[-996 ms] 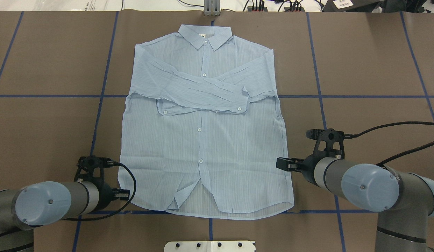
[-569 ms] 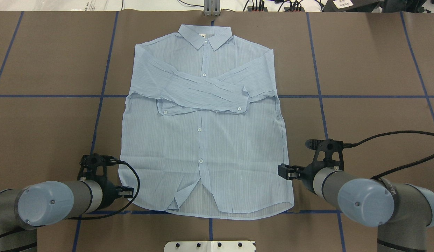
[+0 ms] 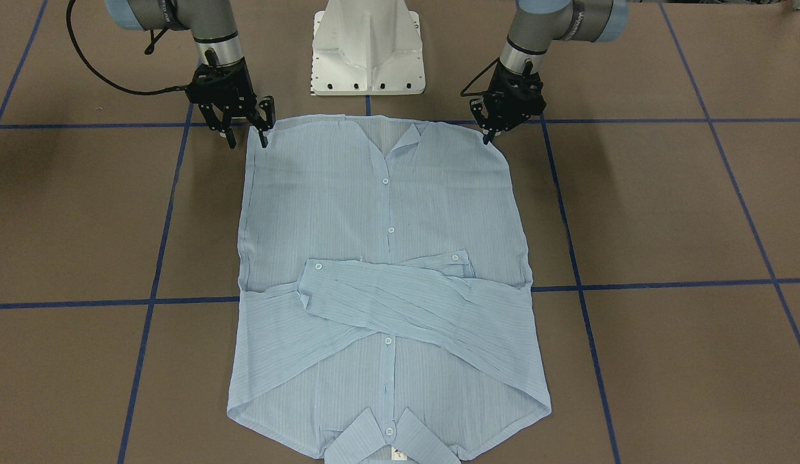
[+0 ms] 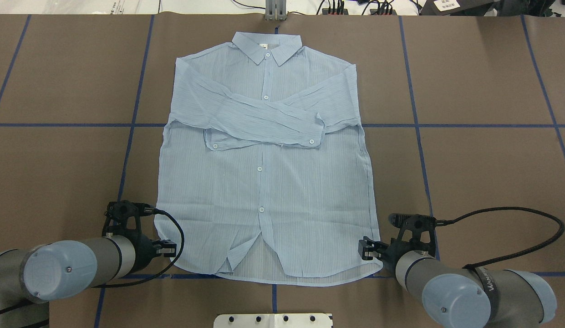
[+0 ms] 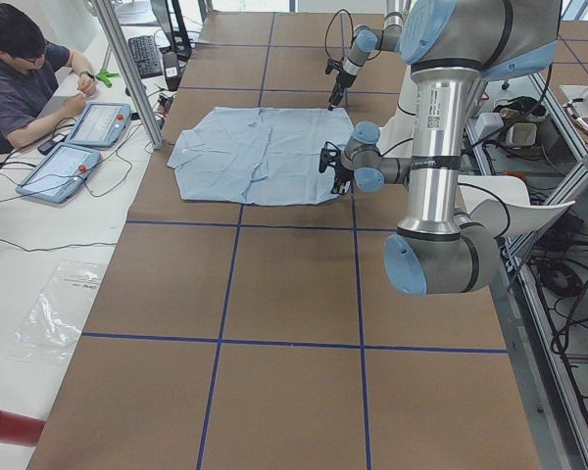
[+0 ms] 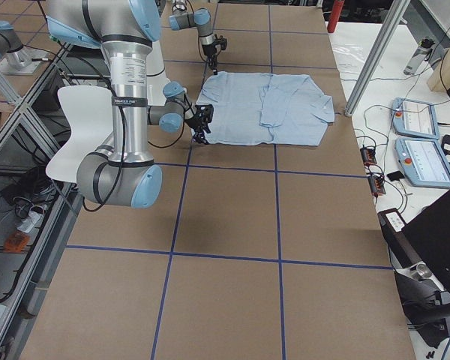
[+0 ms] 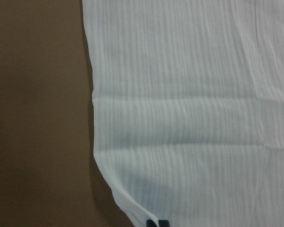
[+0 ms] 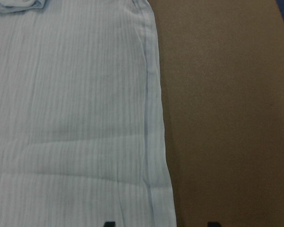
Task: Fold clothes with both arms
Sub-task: 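Lower both grippers and grasp the two hem corners nearest the robot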
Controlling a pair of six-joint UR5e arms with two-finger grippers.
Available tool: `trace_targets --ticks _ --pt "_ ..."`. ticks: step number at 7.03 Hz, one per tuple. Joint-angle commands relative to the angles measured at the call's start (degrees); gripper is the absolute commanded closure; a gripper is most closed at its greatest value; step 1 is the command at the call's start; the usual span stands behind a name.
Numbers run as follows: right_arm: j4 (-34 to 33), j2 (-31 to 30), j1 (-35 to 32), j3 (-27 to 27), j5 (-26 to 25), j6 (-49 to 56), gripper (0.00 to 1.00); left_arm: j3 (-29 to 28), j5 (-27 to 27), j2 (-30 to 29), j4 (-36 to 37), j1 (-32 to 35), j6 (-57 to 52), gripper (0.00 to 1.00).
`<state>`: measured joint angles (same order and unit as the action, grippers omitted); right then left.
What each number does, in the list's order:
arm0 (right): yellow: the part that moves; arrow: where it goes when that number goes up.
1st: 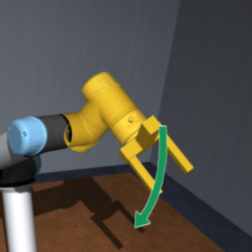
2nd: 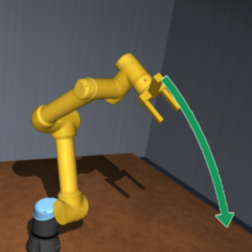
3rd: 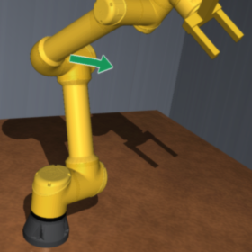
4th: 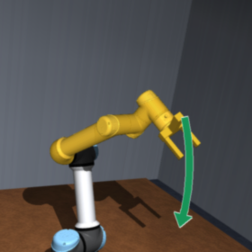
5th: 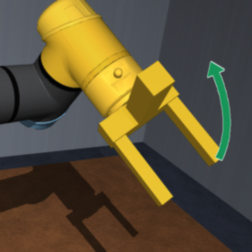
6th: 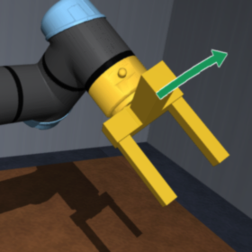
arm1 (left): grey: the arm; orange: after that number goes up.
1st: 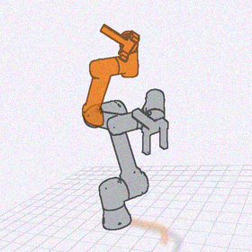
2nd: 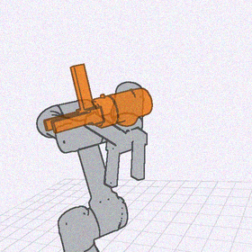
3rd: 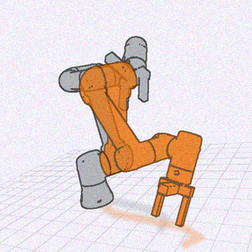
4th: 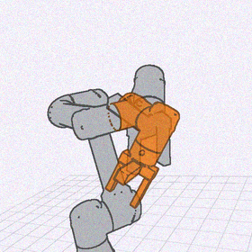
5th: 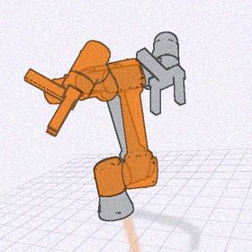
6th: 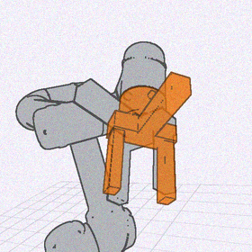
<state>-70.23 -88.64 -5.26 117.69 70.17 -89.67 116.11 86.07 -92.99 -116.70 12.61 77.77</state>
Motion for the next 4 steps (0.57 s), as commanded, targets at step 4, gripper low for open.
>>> trace_targets --ticks 4 --pt "-2.3 -0.1 4.2 0.2 -2.2 -1.1 0.4 1.1 -1.2 0.0 0.1 -0.2 -0.1 1.0"
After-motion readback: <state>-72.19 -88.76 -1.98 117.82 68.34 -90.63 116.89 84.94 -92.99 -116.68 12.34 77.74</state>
